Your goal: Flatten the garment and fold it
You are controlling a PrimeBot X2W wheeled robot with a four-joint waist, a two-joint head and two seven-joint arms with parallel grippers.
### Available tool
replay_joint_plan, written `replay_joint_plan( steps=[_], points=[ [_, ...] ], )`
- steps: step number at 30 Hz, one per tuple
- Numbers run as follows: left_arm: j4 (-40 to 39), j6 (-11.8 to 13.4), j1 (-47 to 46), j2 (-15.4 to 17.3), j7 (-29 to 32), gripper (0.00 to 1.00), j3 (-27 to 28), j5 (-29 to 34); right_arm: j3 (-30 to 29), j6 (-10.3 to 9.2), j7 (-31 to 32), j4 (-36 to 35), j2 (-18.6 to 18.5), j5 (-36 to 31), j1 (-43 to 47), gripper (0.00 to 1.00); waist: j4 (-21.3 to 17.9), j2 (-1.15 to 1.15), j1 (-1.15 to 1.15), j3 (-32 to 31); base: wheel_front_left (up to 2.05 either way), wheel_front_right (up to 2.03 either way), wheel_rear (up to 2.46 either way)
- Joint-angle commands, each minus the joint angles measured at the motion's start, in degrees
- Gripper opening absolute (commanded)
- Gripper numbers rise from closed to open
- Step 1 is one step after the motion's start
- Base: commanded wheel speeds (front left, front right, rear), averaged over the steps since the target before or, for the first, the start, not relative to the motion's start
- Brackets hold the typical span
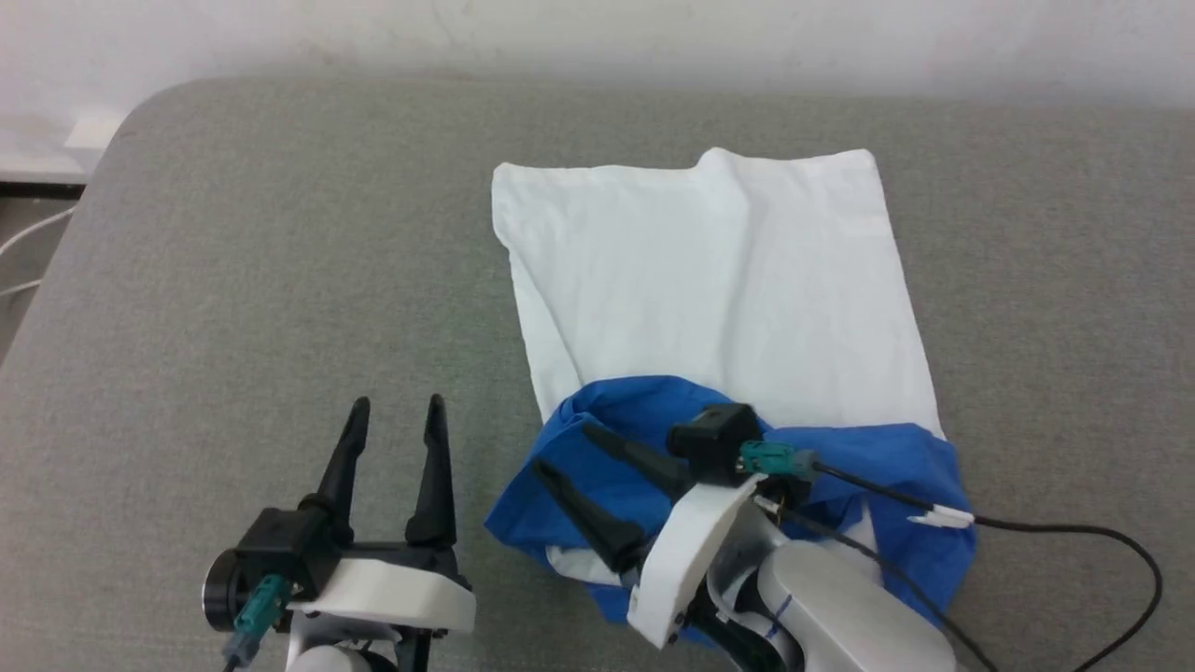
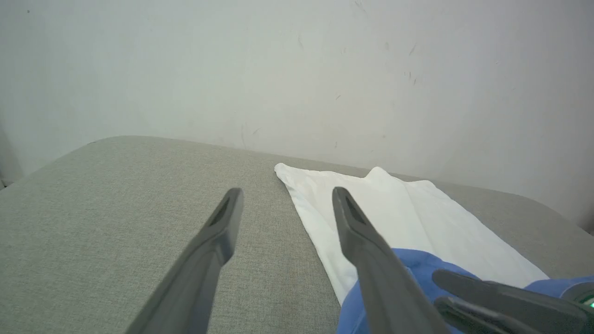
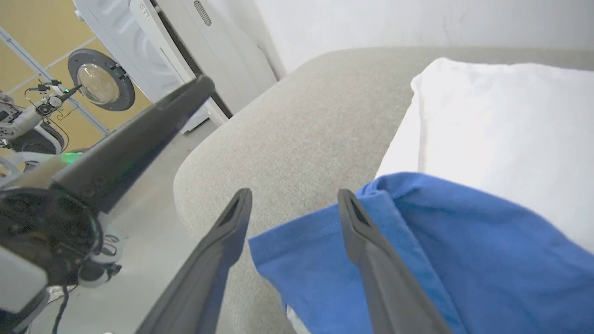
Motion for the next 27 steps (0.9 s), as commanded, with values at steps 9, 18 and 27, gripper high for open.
replay_joint_plan(
  steps=[9, 18, 27],
  points=[
    [0.84, 1.54, 1.49, 0.43, -0.27, 1.00, 2.71, -1.07, -14.62, -0.04, -8.19, -7.26, -1.78, -13.43, 3.96, 1.00, -4.49, 0.00, 0.00, -3.24, 0.00, 0.00, 0.00],
    [1.56, 1.86, 2.71, 1.36, -0.27, 1.00, 4.07, -1.89, -36.36, -0.04, -6.18, -20.15, -2.30, -23.98, 16.51, 1.00, -7.41, 0.00, 0.00, -4.35, 0.00, 0.00, 0.00],
    [1.54, 2.07, -1.97, 3.40, 1.75, 1.00, 5.25, -2.47, -44.24, -0.04, -1.18, -30.91, -0.62, -25.04, 23.94, 1.00, -10.16, 0.00, 0.00, -0.39, 0.00, 0.00, 0.00]
  ],
)
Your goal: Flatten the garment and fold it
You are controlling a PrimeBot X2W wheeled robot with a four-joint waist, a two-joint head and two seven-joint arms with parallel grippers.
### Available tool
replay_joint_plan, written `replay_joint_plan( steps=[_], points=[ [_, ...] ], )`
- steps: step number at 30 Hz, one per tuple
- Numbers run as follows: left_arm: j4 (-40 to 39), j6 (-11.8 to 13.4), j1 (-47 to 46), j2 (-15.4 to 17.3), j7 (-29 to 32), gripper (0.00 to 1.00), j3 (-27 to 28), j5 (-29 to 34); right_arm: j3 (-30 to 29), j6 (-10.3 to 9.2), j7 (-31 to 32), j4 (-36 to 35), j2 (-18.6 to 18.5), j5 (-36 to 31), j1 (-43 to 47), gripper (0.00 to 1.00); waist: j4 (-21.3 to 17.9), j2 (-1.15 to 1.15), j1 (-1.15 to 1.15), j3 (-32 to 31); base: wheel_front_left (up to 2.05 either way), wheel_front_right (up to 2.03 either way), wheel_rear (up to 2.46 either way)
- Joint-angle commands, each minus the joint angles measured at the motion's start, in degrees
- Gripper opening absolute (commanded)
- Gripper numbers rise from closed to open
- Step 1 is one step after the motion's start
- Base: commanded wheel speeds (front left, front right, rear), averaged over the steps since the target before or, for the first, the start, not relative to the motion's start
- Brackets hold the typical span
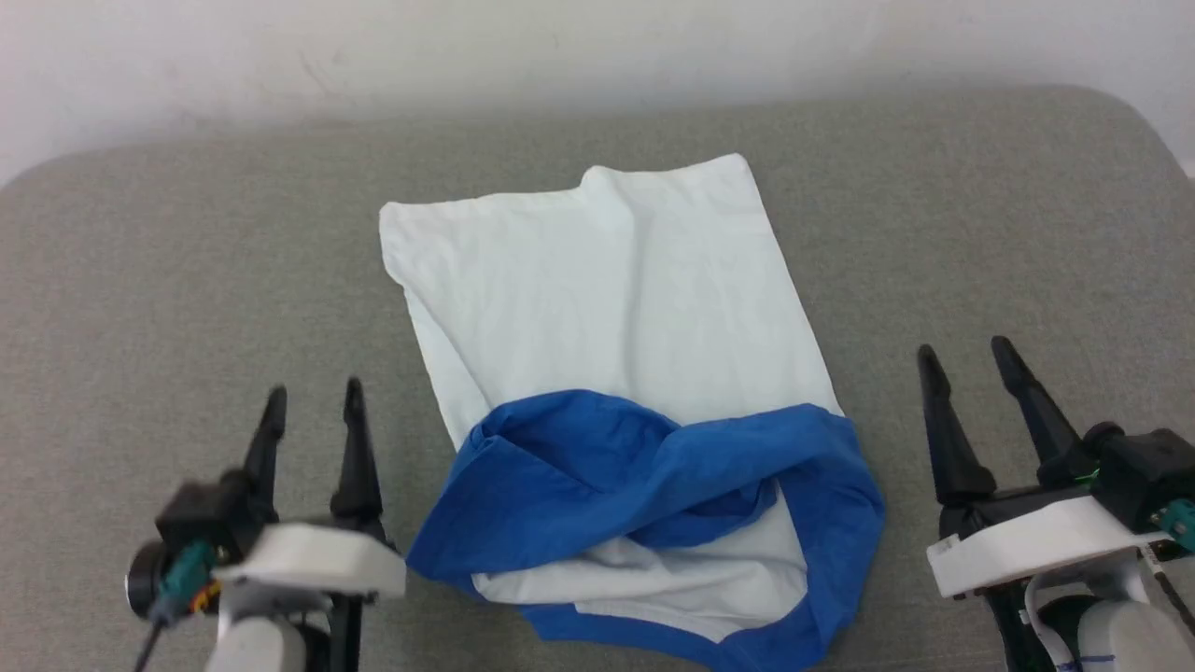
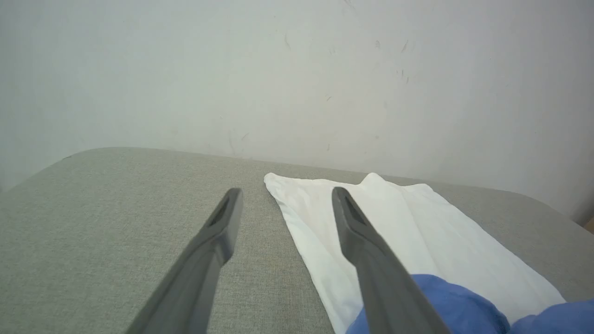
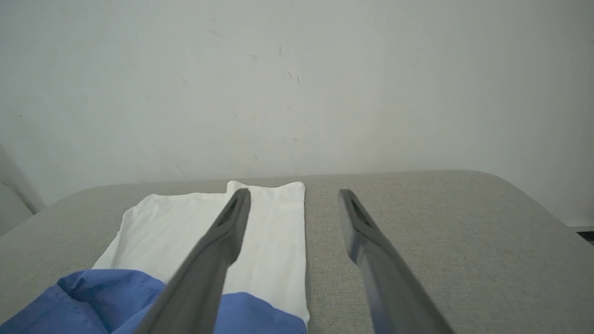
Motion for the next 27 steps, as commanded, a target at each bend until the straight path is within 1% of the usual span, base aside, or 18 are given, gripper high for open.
replay_joint_plan(
  steps=[1, 6, 11, 14, 16, 18, 22, 27],
  points=[
    [0.30, -0.13, -2.47, 0.75, 0.71, 1.00, 0.31, -0.62, -0.31, -0.04, 0.07, -0.84, 0.26, 0.21, 0.42, 1.00, -1.43, 0.00, 0.01, 2.52, 0.00, 0.00, 0.00],
    [2.40, -1.67, -13.29, 3.82, 5.63, 1.00, 0.71, -1.32, -0.34, -0.04, 0.41, -2.71, 0.56, 0.97, -0.96, 1.00, -2.99, 0.00, 0.01, 7.56, 0.00, 0.00, 0.00],
    [6.67, -4.41, -27.46, 7.58, 14.00, 1.00, 0.01, -2.22, 0.33, -0.04, -0.08, -3.37, 0.65, 1.81, -3.50, 1.00, -4.84, 0.00, 0.01, 12.79, 0.00, 0.00, 0.00],
    [11.70, -6.87, -36.38, 9.99, 20.86, 1.00, -1.15, -3.11, 0.90, -0.04, -0.75, -3.53, 0.68, 2.35, -5.04, 1.00, -6.07, 0.00, 0.01, 15.63, 0.00, 0.00, 0.00],
    [15.80, -8.41, -41.52, 11.78, 26.58, 1.00, -2.62, -3.58, 1.53, -0.04, -1.29, -3.53, 0.69, 2.79, -6.03, 1.00, -7.09, 0.00, 0.01, 17.39, 0.00, 0.00, 0.00],
    [19.70, -9.43, -45.69, 13.51, 32.60, 1.00, -4.01, -4.22, 2.32, -0.04, -1.95, -3.39, 0.69, 3.32, -7.00, 1.00, -8.29, 0.00, 0.01, 18.94, 0.00, 0.00, 0.00],
    [26.25, -10.40, -51.55, 17.48, 44.04, 1.00, -6.33, -4.92, 4.09, -0.04, -3.32, -2.70, 0.70, 4.52, -8.49, 1.00, -10.73, 0.00, 0.01, 21.46, 0.00, 0.00, 0.00],
    [31.43, -10.72, -54.97, 22.12, 55.42, 1.00, -8.28, -4.75, 5.72, -0.04, -4.75, -1.37, 0.70, 5.44, -9.66, 1.00, -13.38, 0.00, 0.01, 23.99, 0.00, 0.00, 0.00]
  ],
)
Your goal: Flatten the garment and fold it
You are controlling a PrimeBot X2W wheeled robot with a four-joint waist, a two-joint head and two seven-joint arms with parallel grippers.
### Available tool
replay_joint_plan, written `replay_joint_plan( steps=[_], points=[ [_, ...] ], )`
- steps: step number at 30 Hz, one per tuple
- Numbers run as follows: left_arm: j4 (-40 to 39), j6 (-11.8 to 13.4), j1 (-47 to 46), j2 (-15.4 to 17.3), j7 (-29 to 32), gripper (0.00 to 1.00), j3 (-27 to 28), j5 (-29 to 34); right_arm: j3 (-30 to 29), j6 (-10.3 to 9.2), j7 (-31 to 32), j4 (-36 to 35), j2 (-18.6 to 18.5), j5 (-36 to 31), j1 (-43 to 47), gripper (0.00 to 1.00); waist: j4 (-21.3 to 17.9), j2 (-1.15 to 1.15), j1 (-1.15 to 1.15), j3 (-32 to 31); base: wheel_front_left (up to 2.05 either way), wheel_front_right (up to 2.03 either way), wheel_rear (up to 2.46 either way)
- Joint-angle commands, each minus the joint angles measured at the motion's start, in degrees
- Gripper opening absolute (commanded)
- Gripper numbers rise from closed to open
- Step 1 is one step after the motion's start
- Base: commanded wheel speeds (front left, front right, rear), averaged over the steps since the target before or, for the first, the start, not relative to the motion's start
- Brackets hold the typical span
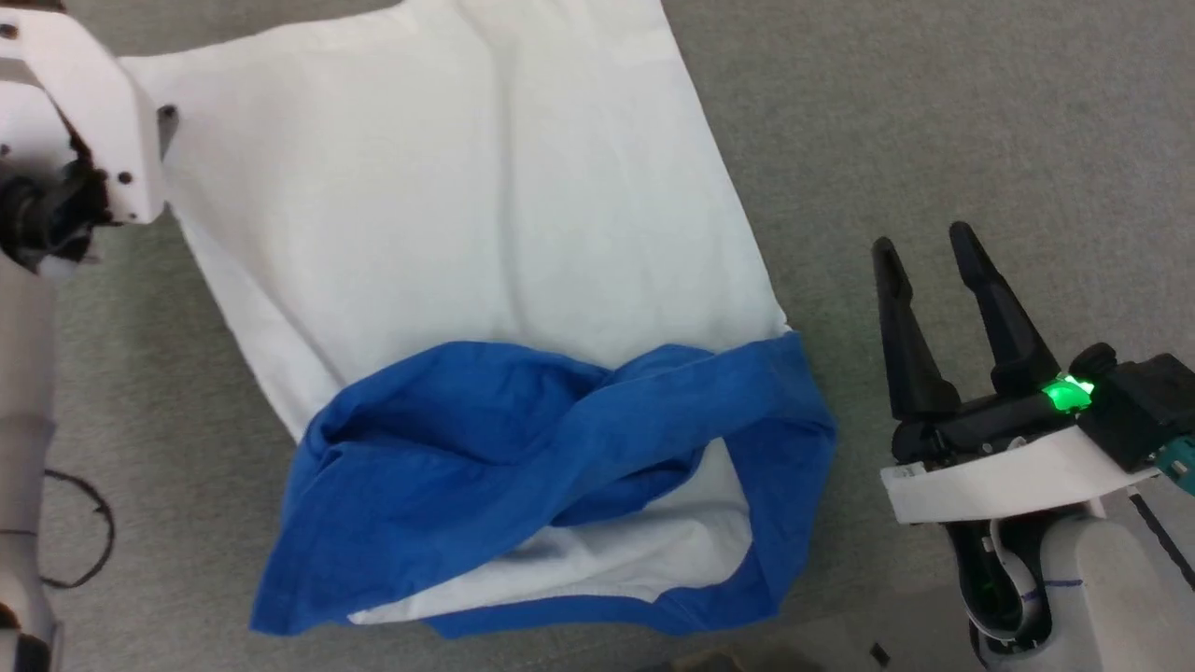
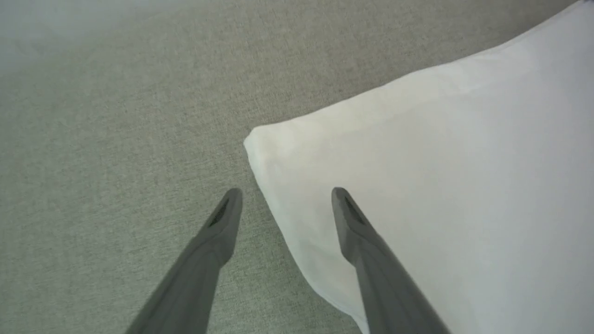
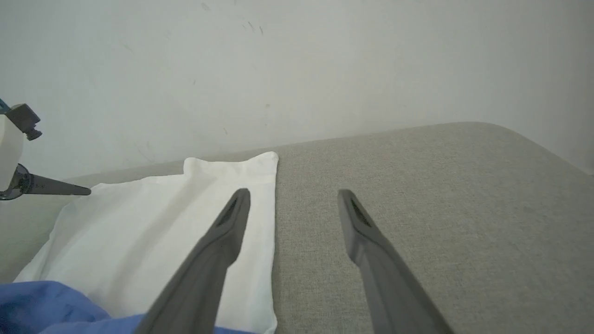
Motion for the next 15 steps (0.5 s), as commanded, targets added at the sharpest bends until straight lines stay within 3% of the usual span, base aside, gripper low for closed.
replay_joint_plan(
  steps=[1, 9, 10, 11, 13, 15],
  points=[
    [1.10, 0.00, -0.70, 0.78, 2.07, 1.00, -0.15, -0.08, 0.32, -0.05, -0.61, 0.35, 0.15, 0.59, -0.97, 1.00, -3.89, 0.00, -0.01, 4.06, 0.00, 0.00, 0.00],
    [3.34, 1.89, -0.62, 2.59, 11.28, 1.00, -0.51, -0.58, 1.40, -0.05, -2.00, 2.29, 0.15, 1.70, -2.44, 1.00, -6.31, 0.00, -0.01, 6.44, 0.00, 0.00, 0.00],
    [3.54, 2.20, -0.26, 2.33, 12.34, 0.92, -0.48, -0.94, 1.40, -0.05, -2.09, 2.54, 0.16, 1.81, -2.55, 1.00, -6.41, 0.00, -0.01, 6.50, 0.00, 0.00, 0.00],
    [3.76, 2.48, 0.09, 2.16, 13.46, 0.72, -0.49, -1.23, 1.42, -0.05, -2.16, 2.73, 0.16, 1.90, -2.65, 1.00, -6.50, 0.00, -0.01, 6.56, 0.00, 0.00, 0.00],
    [3.86, 2.79, 0.75, 1.92, 15.05, 0.00, -0.43, -1.87, 1.43, -0.05, -2.30, 3.05, 0.16, 2.05, -2.81, 1.00, -6.64, 0.00, -0.01, 6.60, 0.00, 0.00, 0.00],
    [3.59, 3.35, 1.33, 1.51, 15.53, 0.00, -0.14, -2.49, 1.26, -0.05, -2.34, 3.35, 0.16, 2.06, -2.84, 1.00, -6.47, 0.00, -0.01, 6.38, 0.00, 0.00, 0.00]
  ],
)
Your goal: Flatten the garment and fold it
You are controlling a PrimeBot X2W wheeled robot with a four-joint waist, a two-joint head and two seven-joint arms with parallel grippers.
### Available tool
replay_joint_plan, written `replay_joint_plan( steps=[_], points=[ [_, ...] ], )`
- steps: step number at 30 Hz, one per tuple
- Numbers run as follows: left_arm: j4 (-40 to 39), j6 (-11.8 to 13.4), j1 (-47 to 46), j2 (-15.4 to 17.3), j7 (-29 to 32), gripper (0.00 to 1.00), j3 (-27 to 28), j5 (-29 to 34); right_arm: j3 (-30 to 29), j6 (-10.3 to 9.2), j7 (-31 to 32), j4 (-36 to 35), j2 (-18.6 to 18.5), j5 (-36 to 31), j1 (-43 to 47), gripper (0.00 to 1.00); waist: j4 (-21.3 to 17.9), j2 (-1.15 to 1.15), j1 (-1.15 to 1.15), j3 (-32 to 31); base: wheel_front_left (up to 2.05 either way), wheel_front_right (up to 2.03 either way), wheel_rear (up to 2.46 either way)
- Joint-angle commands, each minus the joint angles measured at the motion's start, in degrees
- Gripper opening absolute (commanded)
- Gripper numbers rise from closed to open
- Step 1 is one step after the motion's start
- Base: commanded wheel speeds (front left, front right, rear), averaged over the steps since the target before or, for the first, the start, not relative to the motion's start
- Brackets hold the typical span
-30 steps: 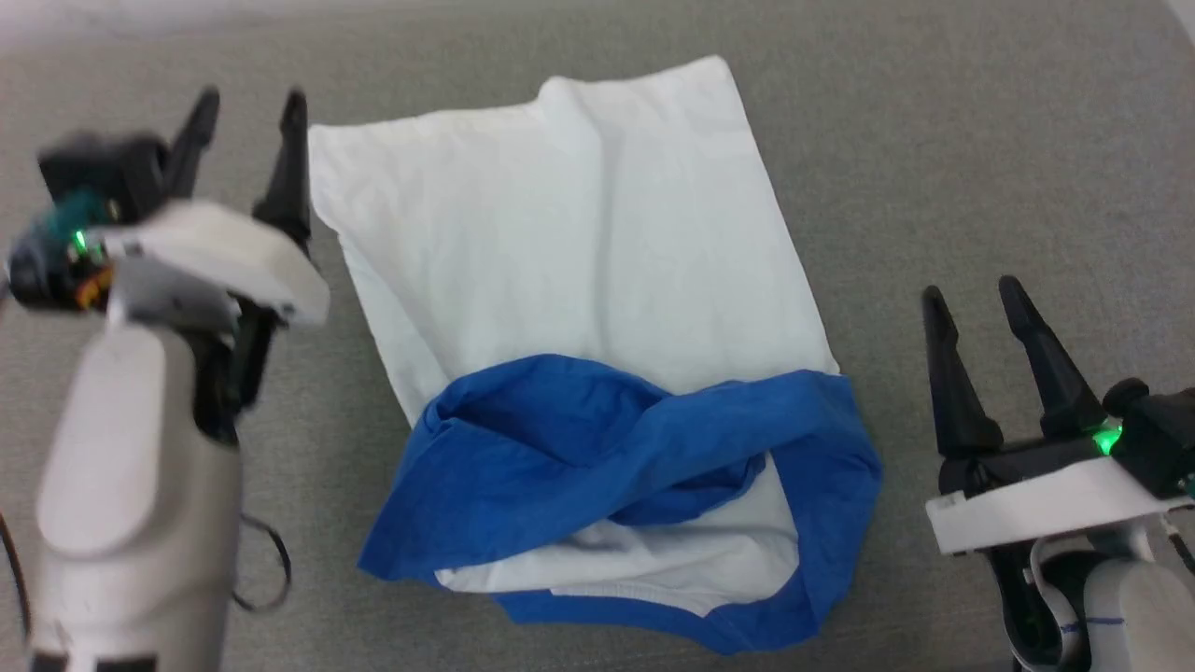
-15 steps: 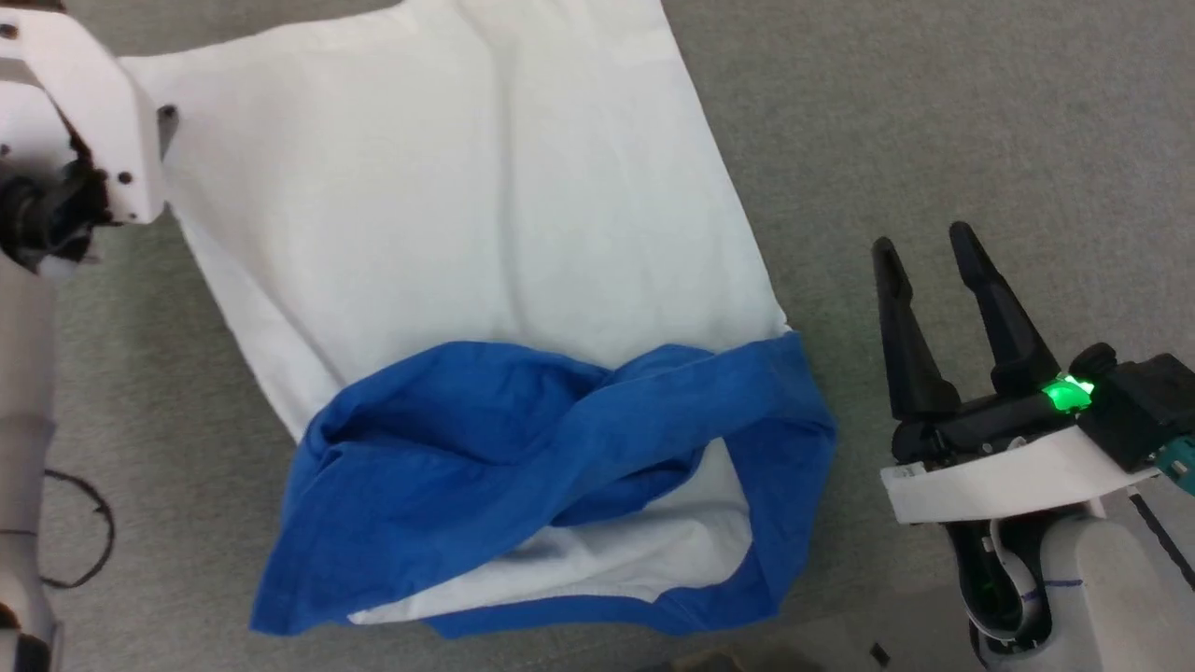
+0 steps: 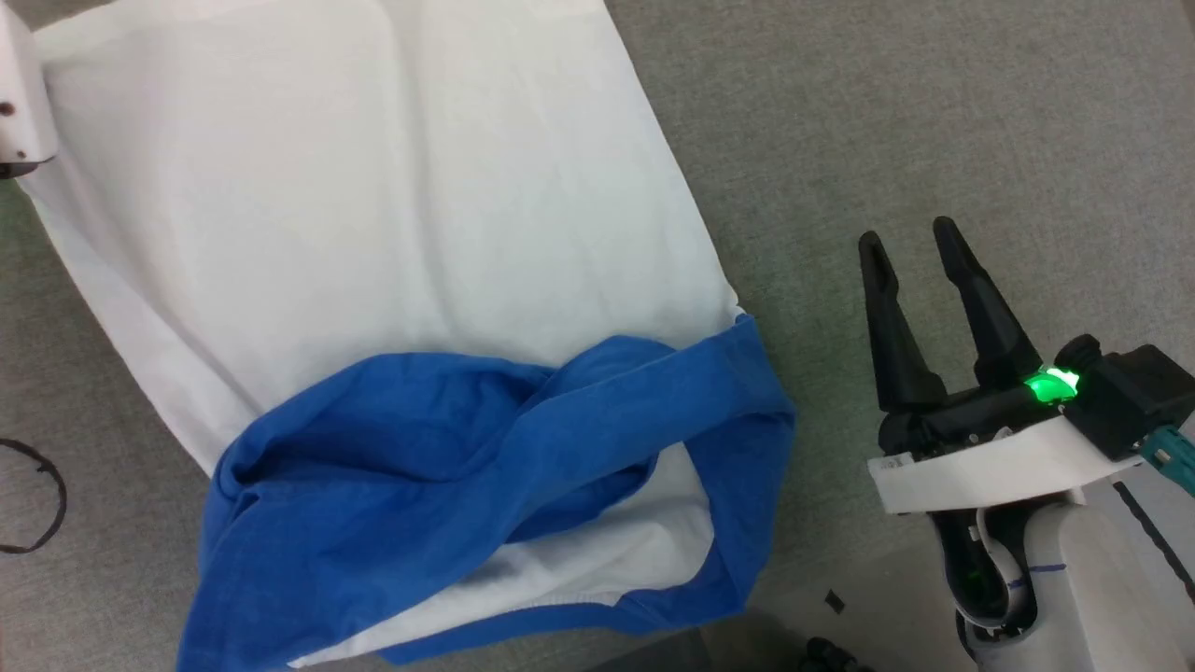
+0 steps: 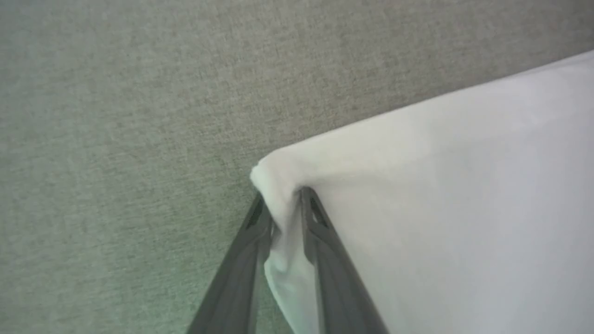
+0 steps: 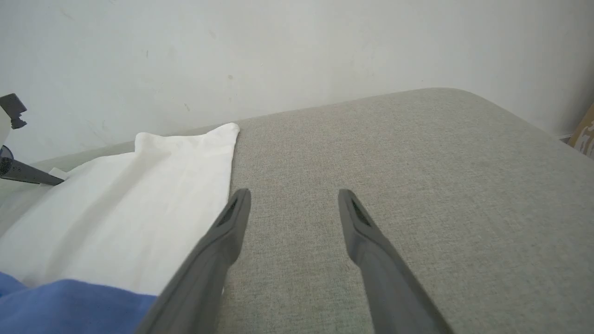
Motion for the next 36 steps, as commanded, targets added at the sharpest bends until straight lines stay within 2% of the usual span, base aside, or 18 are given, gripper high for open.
replay_joint_plan(
  steps=[1, 6, 10, 17, 18, 23, 29, 36],
  points=[
    [3.18, 0.55, 6.10, -2.95, 0.97, 0.00, -1.67, -0.57, -0.25, -0.05, -0.21, 0.27, 0.16, 0.22, -0.87, 1.00, 0.09, 0.00, 0.02, -0.16, 0.00, 0.00, 0.00],
    [1.60, 2.45, 7.62, -3.53, -5.38, 0.00, -1.22, 0.15, -0.64, -0.05, 0.84, 0.99, 0.16, 0.19, -1.47, 1.00, 1.47, 0.00, 0.02, -2.32, 0.00, 0.00, 0.00],
    [-0.04, 4.02, 8.30, -4.73, -14.99, 0.00, -0.69, 1.17, -2.28, -0.05, 2.73, 2.65, -0.60, 1.58, -4.05, 1.00, 3.42, 0.00, 0.02, -4.34, 0.00, 0.00, 0.00],
    [-2.08, 4.11, 6.96, -8.27, -26.58, 0.00, -1.03, 1.36, -2.73, -0.05, 9.37, 12.69, -5.02, 8.74, -17.58, 1.00, 7.92, 0.00, 0.02, -4.57, 0.00, 0.00, 0.00],
    [-2.08, 4.11, 6.96, -8.27, -26.58, 0.00, -1.03, 1.36, -2.73, -0.05, 9.37, 12.69, -5.02, 8.74, -17.58, 1.00, 7.92, 0.00, 0.02, -4.57, 0.00, 0.00, 0.00],
    [-4.25, 4.27, 4.10, -10.31, -31.27, 0.00, -2.24, 2.27, 0.76, -0.05, 16.41, 23.70, -8.45, 14.26, -31.45, 1.00, 11.19, 0.00, 0.02, -1.76, 0.00, 0.00, 0.00],
    [-7.27, 4.26, 0.80, -13.17, -32.10, 0.00, -4.21, 2.59, 5.56, -0.05, 25.02, 37.18, -11.49, 19.19, -47.00, 1.00, 15.26, 0.00, 0.02, 2.87, 0.00, 0.00, 0.00],
    [-10.14, 4.20, -1.46, -16.68, -32.26, 0.00, -6.17, 2.07, 12.68, -0.05, 32.64, 46.46, -13.87, 22.58, -58.57, 1.00, 19.59, 0.00, 0.02, 7.21, 0.00, 0.00, 0.00]
  ],
)
